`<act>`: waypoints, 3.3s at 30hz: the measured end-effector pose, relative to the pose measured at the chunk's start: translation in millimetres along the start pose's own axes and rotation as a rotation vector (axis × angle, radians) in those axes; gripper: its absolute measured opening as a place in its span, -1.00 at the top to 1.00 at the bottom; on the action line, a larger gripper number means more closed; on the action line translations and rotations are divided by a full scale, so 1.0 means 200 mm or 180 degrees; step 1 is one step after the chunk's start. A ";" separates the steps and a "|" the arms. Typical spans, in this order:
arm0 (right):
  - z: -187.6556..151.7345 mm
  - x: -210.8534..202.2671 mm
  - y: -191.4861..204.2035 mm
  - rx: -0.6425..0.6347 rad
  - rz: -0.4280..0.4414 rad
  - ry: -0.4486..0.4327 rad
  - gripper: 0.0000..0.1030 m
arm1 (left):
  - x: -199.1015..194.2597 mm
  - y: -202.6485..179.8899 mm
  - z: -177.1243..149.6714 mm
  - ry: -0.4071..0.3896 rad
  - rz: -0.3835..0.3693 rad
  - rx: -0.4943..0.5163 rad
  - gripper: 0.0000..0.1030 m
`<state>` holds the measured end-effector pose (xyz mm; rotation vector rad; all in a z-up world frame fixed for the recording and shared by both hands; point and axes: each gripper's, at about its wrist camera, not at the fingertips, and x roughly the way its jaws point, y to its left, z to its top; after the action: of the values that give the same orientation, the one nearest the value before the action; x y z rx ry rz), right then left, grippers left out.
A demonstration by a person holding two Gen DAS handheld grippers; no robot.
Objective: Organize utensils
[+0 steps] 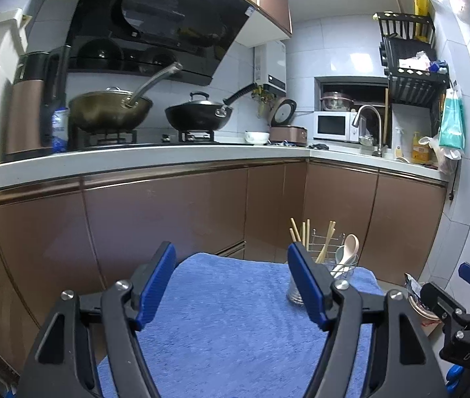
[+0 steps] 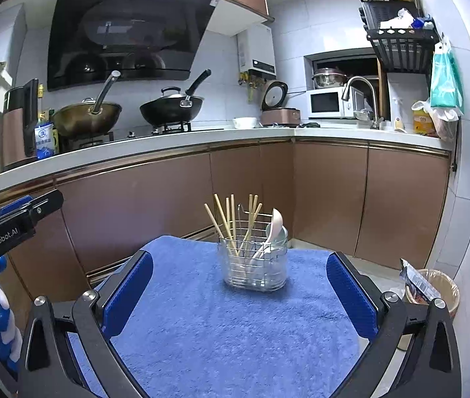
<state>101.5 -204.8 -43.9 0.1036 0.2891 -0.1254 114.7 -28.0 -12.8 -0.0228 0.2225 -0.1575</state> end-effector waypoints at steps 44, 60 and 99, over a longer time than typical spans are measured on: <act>0.01 -0.26 0.04 -0.0109 -0.0122 0.0008 -1.00 | -0.38 0.07 -0.01 -0.0331 0.0433 0.0230 -0.33; 0.03 -0.33 0.06 -0.0192 -0.0112 -0.0062 -1.00 | -0.46 0.08 0.00 -0.0400 0.0439 0.0235 -0.33; 0.05 -0.39 0.03 -0.0211 -0.0125 -0.0096 -1.00 | -0.47 0.09 -0.01 -0.0363 0.0446 0.0271 -0.33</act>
<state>31.8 -191.2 -12.2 0.0303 0.2650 -0.1560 26.5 5.3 5.4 0.0681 0.1027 -0.0259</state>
